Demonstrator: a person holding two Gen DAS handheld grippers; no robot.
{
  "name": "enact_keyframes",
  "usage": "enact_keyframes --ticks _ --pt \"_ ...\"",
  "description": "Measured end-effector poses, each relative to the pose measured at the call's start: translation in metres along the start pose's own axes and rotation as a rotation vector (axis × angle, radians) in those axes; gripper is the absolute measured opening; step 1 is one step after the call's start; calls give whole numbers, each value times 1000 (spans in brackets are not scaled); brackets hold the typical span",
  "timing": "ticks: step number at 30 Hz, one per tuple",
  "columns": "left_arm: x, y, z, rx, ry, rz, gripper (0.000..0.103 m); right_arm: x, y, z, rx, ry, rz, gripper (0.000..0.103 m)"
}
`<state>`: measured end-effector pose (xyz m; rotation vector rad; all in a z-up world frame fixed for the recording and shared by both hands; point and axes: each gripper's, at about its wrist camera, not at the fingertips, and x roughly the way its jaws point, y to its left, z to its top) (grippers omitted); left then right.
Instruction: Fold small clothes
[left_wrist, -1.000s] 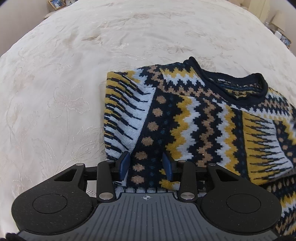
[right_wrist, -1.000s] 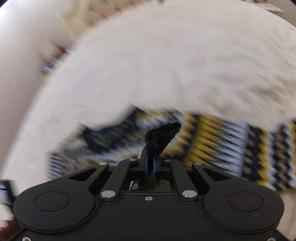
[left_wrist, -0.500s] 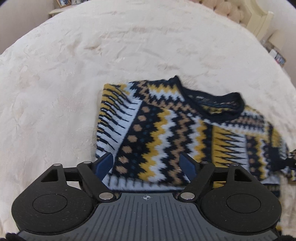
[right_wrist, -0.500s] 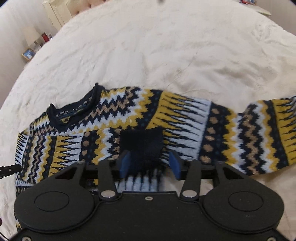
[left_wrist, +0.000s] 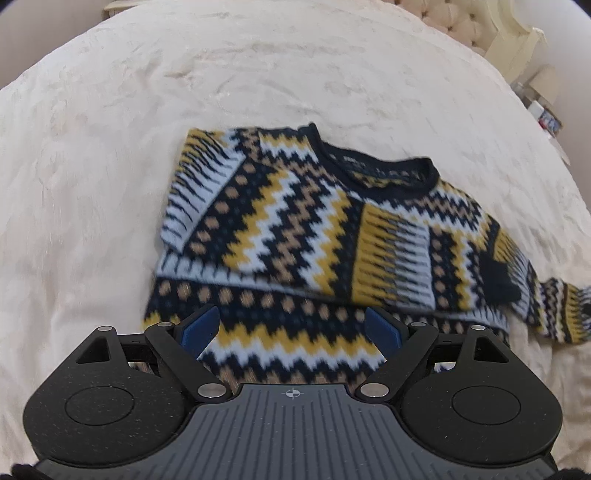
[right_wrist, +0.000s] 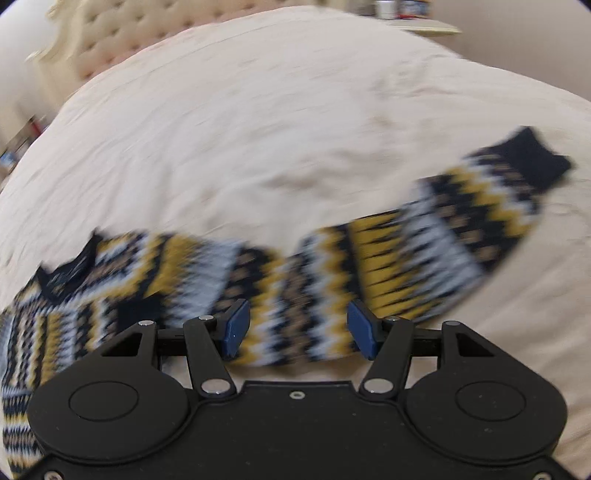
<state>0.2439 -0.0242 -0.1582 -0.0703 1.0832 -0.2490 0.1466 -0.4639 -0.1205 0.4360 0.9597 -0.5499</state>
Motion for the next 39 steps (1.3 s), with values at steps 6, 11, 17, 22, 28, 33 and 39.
enact_keyframes --ticks 6,11,17,22,28,33,39 --pt "-4 -9 -12 -8 28 14 86 -10 -59 32 70 -39 -111 64" --pt "-6 -14 -17 -4 42 30 86 0 -94 45 146 -31 -173 64" --pt "-9 -14 -19 3 61 56 86 17 -110 47 220 -35 -161 64" --pt "-10 -12 -19 1 69 68 86 24 -116 49 275 -45 -148 60" --pt "-11 -9 -21 1 75 61 86 7 -104 55 244 -60 -124 14" --pt "-13 -3 -24 11 62 47 86 -31 -56 62 128 -117 -13 14" --pt "-19 15 -31 3 60 26 86 -68 32 62 -35 -167 144 14"
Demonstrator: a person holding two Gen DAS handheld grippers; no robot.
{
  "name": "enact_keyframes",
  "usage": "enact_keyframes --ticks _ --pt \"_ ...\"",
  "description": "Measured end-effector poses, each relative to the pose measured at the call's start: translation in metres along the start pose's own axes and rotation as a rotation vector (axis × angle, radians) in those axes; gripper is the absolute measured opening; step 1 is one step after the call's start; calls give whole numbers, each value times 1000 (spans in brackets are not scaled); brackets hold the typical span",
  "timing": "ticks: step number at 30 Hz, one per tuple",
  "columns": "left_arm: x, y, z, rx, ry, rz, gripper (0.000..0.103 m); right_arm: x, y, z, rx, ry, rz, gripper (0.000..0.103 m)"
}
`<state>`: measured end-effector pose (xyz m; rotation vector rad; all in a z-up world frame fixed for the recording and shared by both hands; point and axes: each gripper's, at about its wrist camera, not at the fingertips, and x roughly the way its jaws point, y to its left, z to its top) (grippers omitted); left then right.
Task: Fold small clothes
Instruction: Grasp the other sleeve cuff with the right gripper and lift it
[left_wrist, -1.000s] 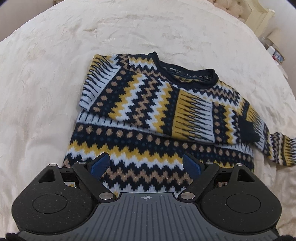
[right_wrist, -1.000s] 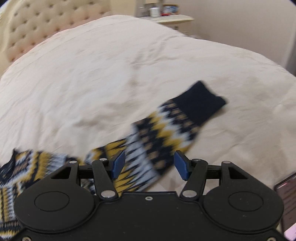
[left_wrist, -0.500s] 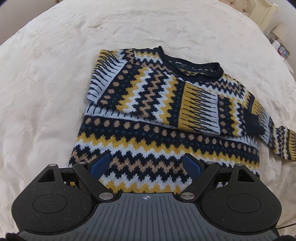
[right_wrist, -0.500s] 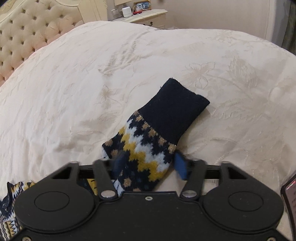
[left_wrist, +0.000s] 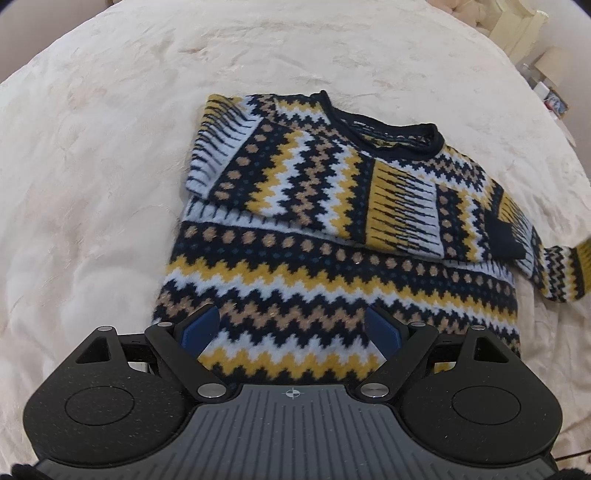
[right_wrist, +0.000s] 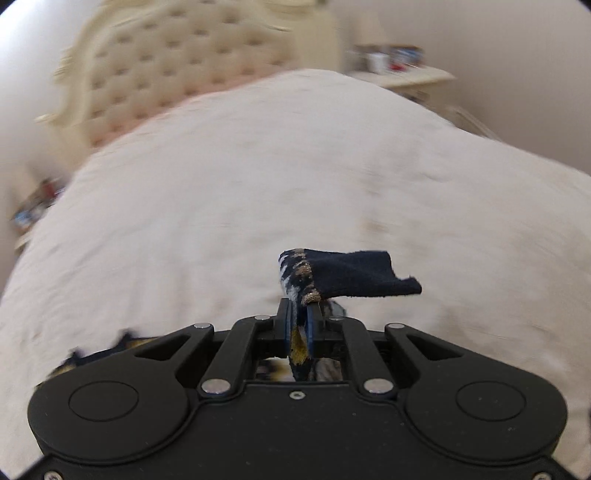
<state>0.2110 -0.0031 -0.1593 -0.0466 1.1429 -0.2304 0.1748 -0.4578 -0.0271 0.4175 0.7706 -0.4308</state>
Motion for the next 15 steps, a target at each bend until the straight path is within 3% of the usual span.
enact_keyframes --ticks 8,15 --pt "-11 45 -11 -52 -5 8 86 8 128 -31 -176 36 187 14" --pt "-17 77 -16 -78 -5 27 86 44 206 -94 -288 149 266 15"
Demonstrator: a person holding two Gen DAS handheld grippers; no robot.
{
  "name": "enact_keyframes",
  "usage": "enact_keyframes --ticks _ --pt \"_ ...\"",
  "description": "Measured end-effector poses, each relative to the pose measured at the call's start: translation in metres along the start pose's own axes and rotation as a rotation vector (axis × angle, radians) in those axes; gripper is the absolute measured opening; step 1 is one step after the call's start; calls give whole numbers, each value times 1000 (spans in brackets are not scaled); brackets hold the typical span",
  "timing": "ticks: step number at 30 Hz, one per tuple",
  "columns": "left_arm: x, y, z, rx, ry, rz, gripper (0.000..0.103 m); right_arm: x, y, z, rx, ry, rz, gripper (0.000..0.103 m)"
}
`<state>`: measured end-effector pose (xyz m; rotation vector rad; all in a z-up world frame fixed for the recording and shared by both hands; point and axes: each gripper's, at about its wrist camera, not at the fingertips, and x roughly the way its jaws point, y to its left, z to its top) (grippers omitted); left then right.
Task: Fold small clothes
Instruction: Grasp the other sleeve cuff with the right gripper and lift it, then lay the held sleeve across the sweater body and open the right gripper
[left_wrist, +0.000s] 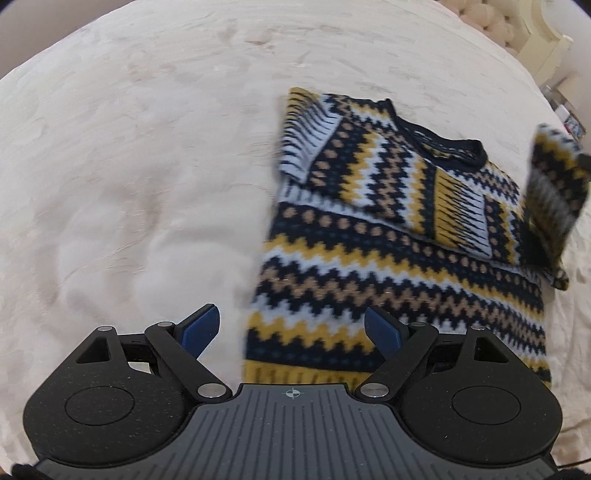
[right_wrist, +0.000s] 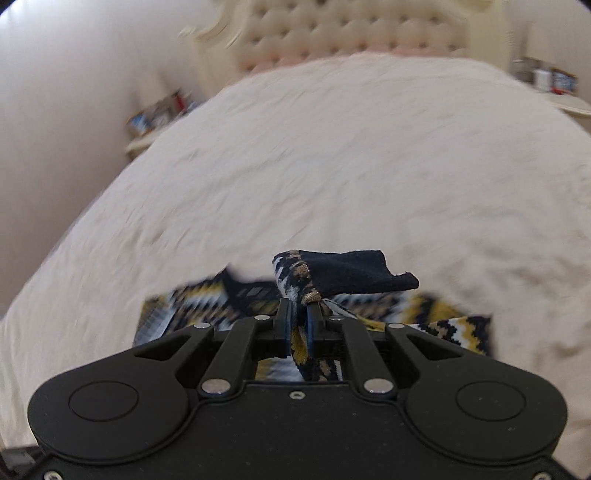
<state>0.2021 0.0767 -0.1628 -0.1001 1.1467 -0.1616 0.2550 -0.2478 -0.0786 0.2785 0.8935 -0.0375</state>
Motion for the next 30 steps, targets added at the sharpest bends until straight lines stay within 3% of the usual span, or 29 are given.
enact_keyframes --ticks 11,12,13,15,18,21,27,30 --pt "5 20 7 15 15 5 86 49 65 -64 -171 174 24 22" --pt "6 19 8 21 17 2 86 51 69 -68 -187 186 29 26" --pt "7 18 10 27 17 -2 86 50 72 -70 -192 194 33 37" --pt "9 13 15 40 13 -16 86 48 68 -77 -181 204 43 44" --pt "12 3 23 66 6 -38 86 44 58 -83 -148 202 31 44" --pt "18 -11 32 94 2 -59 86 41 39 -83 -92 191 7 51" --pt "28 -32 43 120 6 -102 86 58 11 -68 4 191 1 52" --pt "31 -36 46 123 15 -109 86 77 8 -64 44 234 12 53"
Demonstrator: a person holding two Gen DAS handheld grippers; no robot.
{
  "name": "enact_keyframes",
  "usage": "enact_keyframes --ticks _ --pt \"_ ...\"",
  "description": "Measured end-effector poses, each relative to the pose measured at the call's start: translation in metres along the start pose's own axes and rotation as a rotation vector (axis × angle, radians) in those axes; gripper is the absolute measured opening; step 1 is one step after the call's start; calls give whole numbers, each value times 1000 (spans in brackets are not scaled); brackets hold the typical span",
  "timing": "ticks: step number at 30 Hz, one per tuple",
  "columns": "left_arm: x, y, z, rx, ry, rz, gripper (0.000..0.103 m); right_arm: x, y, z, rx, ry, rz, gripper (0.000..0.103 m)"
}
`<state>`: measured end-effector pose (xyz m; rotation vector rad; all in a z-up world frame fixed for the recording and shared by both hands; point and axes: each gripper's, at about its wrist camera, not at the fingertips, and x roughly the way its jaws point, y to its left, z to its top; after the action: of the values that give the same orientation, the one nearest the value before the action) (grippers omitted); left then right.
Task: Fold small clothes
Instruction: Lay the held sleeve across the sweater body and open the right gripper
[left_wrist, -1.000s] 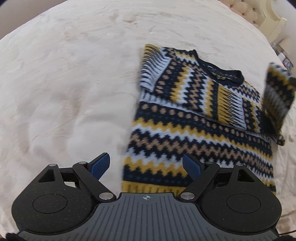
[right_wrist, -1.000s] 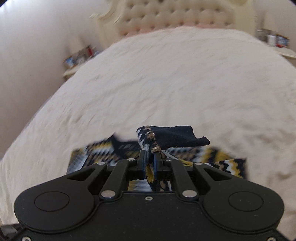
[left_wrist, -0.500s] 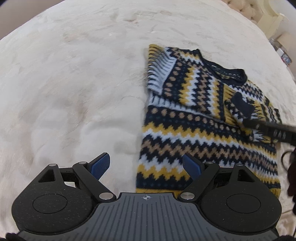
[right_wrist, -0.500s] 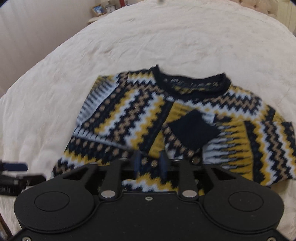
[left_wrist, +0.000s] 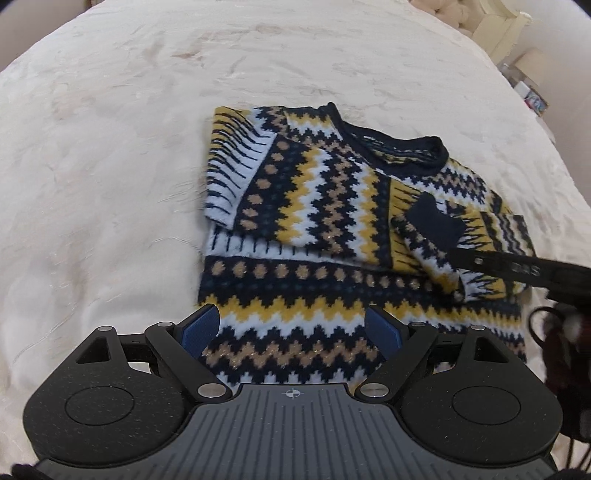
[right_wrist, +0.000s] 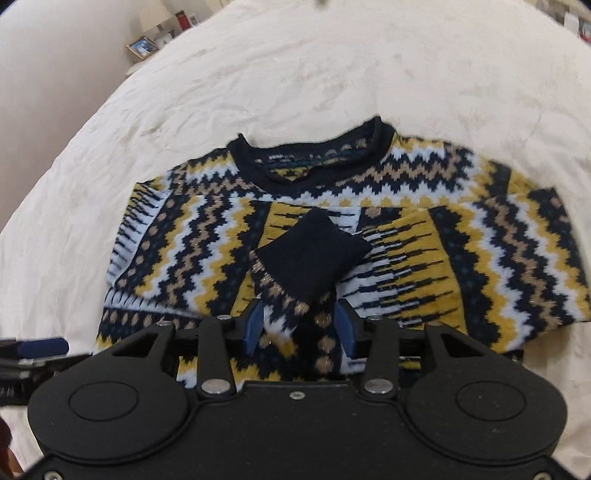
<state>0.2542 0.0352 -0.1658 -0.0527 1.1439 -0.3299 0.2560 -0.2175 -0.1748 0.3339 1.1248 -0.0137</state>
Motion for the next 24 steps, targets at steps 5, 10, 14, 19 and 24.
enact_keyframes --ticks 5,10,14,19,24 --pt "2 6 6 -12 13 -4 86 14 21 -1 -71 -11 71 54" --pt "-1 17 11 -47 -8 16 86 3 65 -21 -329 -32 205 54" --pt "3 19 18 -59 3 9 86 -11 71 -44 -391 -34 206 53" --pt "18 -2 26 10 10 -26 86 -23 47 -63 -320 -15 99 53" --pt "43 -34 29 120 10 -57 83 -28 19 -79 -264 15 29 53"
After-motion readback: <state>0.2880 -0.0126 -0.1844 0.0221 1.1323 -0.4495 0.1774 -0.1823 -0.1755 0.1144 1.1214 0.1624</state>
